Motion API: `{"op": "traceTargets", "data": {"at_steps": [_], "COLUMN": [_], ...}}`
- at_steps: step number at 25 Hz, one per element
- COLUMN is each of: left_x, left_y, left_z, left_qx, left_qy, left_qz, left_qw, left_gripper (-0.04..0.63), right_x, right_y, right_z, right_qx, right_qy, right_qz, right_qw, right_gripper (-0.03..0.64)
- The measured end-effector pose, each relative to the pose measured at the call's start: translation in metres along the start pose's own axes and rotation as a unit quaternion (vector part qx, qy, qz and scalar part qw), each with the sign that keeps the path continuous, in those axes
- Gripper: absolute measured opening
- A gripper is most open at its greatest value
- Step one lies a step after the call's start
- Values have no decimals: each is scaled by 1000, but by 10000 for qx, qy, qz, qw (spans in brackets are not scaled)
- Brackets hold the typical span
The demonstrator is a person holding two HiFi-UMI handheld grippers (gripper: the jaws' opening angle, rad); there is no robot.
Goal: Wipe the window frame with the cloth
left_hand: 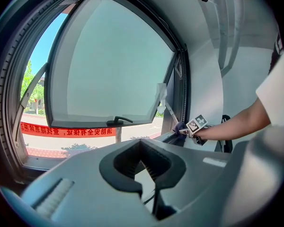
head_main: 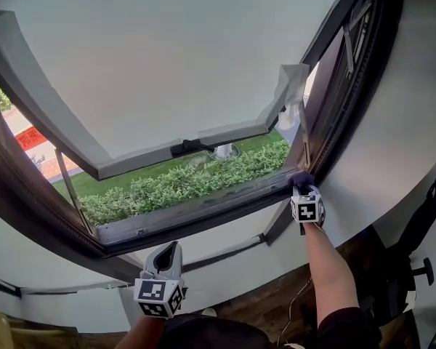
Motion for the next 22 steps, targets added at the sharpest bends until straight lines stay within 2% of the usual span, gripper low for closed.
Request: {"op": "traceTargets", "data": {"at_steps": [6,12,19,22], "left_x": [5,8,12,17], "left_y": [-5,-12,-14,-10], "left_z": [8,6,5,8], "left_qx": [-76,-79,-64,-99], "left_qy": [60,104,121,132], "left_qz": [101,150,213,266], "left_qw": [9999,9998,9997,9995], "left_gripper": [8,8,8,8], "right_x": [-8,-6,-6,1], "right_y": [-19,-29,-30,-34], "right_z": [-4,-11,-12,-14], "right_qx": [34,18,-231,-286], "right_qy": [426,599,334,-134], "right_qz": [249,431,503,590], "right_qw": [9988,9973,9979,9978], "right_gripper": [80,72,66,63]}}
Point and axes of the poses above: the fingertips, and each gripper's own axes: y backward along the fingers, z to its left, x out of its underside, the point moved 6 cm from there along y, backward along the fingers, and after that the axes turned 8 degrees about -x, right-handed, at the moved point
